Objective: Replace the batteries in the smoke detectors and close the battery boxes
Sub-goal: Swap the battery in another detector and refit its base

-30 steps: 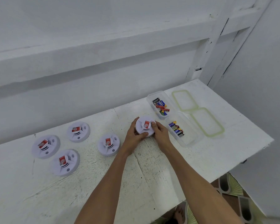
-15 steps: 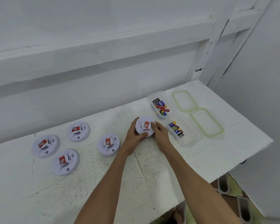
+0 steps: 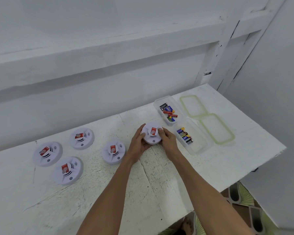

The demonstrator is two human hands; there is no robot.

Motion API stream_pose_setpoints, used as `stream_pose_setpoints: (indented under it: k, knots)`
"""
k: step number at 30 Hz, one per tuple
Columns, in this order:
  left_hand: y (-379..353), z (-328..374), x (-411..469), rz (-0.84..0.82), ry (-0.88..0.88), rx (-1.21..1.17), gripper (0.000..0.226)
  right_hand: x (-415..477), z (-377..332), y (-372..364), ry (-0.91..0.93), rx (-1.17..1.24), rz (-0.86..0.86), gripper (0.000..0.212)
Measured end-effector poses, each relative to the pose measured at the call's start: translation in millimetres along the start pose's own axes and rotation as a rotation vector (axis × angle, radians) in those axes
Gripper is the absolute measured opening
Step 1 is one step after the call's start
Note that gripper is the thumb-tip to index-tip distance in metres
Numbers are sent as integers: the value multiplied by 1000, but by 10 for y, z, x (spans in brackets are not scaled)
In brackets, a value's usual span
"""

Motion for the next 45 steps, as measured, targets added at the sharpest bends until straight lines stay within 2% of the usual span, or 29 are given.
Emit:
stream_pose_setpoints:
  k: [15, 20, 45]
  knots:
    - [-15, -4, -25, 37, -32, 8, 42, 5, -3, 6, -10, 21, -8, 25]
    - [-22, 3, -33, 43, -34, -1, 41, 8, 10, 9, 1, 0, -16, 31]
    - [-13, -5, -27, 40, -30, -12, 39, 9, 11, 7, -3, -5, -13, 33]
Point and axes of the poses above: each hand's wrist, its own x-axis towards the middle knuckle, its own y-axis out of the back of the hand, z = x × y, the point moved 1 cm from there along x, towards the middle knuckle, and after that the axes turned 13 degrees about -x, right-handed, at the moved point
